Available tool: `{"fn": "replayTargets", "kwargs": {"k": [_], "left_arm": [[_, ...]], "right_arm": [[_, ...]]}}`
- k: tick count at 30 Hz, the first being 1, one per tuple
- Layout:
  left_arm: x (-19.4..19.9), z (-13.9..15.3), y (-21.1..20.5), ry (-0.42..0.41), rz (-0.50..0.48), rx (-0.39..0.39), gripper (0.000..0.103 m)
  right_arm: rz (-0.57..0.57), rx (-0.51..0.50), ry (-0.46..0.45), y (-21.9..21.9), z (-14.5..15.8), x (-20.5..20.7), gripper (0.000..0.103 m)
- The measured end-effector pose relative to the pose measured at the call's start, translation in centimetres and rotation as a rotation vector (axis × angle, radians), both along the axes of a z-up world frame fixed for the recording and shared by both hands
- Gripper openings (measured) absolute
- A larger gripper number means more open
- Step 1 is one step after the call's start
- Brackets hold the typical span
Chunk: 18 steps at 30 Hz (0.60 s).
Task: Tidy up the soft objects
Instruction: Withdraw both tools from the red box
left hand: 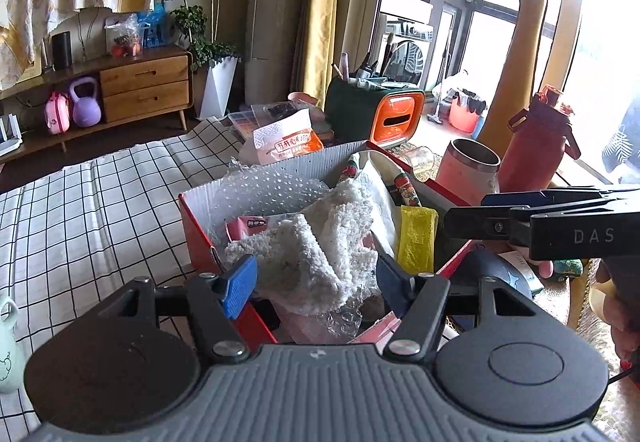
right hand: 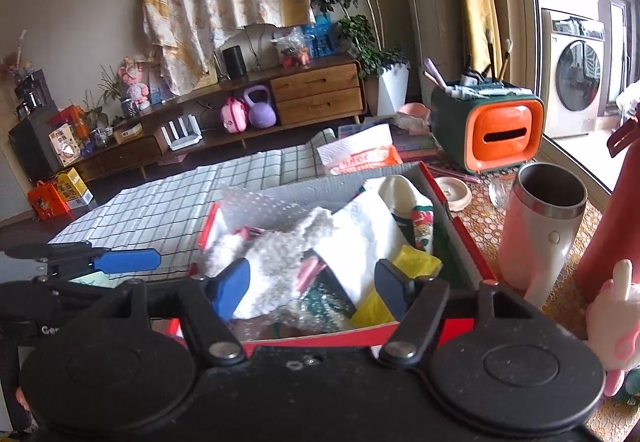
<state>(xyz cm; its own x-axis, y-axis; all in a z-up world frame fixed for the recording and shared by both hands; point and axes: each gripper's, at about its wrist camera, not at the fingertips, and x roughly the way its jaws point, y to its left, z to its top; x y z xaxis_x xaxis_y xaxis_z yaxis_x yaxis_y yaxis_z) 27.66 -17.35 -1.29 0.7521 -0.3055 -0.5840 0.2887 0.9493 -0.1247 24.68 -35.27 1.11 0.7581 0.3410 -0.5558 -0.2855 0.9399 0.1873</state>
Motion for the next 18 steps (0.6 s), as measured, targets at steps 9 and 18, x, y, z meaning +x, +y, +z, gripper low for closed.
{"fn": "replayTargets", "kwargs": {"k": [9,18], "left_arm": [[-3.4,1.6,1.9,-0.047,0.01,-0.025,0.076],[-6.5,2.3,3.3,-0.075,0.02,-0.073,0.091]], "right_arm": [[-0.004,0.021,-0.09,1.2,1.0,-4.0,0.091],[-0.025,-0.022,-0.19,2.6,1.0,-7.9,0.103]]}}
